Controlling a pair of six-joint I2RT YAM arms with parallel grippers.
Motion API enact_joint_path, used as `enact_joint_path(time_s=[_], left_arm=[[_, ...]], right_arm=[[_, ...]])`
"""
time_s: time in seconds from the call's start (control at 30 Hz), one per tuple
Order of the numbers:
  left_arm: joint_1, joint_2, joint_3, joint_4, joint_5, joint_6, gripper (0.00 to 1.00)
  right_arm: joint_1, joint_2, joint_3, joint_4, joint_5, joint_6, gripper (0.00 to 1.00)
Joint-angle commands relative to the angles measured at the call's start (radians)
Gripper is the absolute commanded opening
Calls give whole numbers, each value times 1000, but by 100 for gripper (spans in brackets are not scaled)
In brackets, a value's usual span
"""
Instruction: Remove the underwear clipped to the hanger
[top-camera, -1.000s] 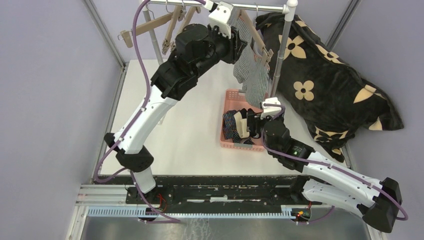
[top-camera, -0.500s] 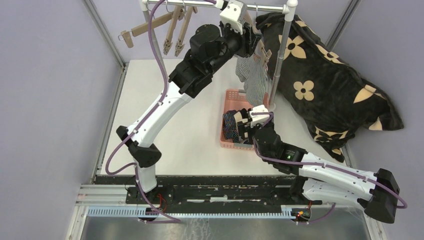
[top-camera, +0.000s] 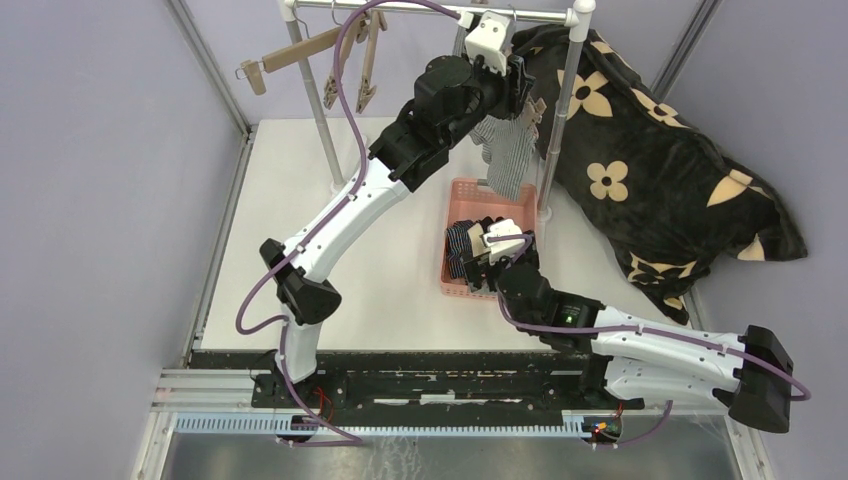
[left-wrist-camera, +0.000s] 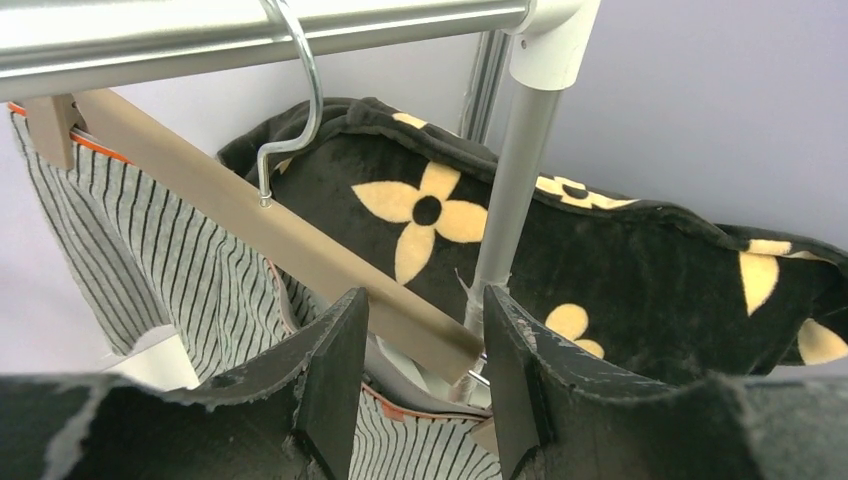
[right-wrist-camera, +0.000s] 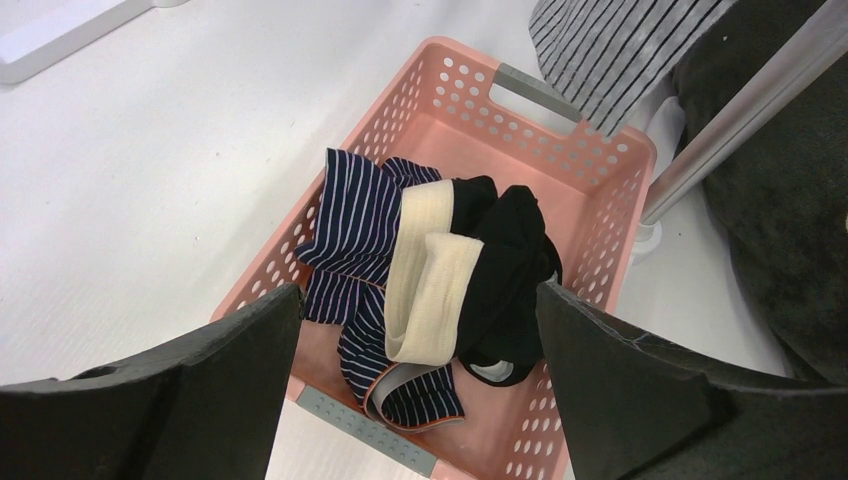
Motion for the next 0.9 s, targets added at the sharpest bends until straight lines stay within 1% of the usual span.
enact_joint_path(time_s=[0.0,0.2,0.33,0.77,0.87], left_arm=[[0,10,55,41,-47,-10,53],[-1,30,58,30,-92,-27,53],[2,37,57,9,-146,-24,54],[12,19,36,-30,-253,-29,54],[11,0,10,-33,-278,-24,54]], right_arm=[[10,-40,8,27,36,-14,95],[18,-38,-2,26,36,-14,95],[20,-41,-4,30,28,-13,95],[24,-76,-15,26,33,-13,95],[24,-78,-13,23,34,-12,95]])
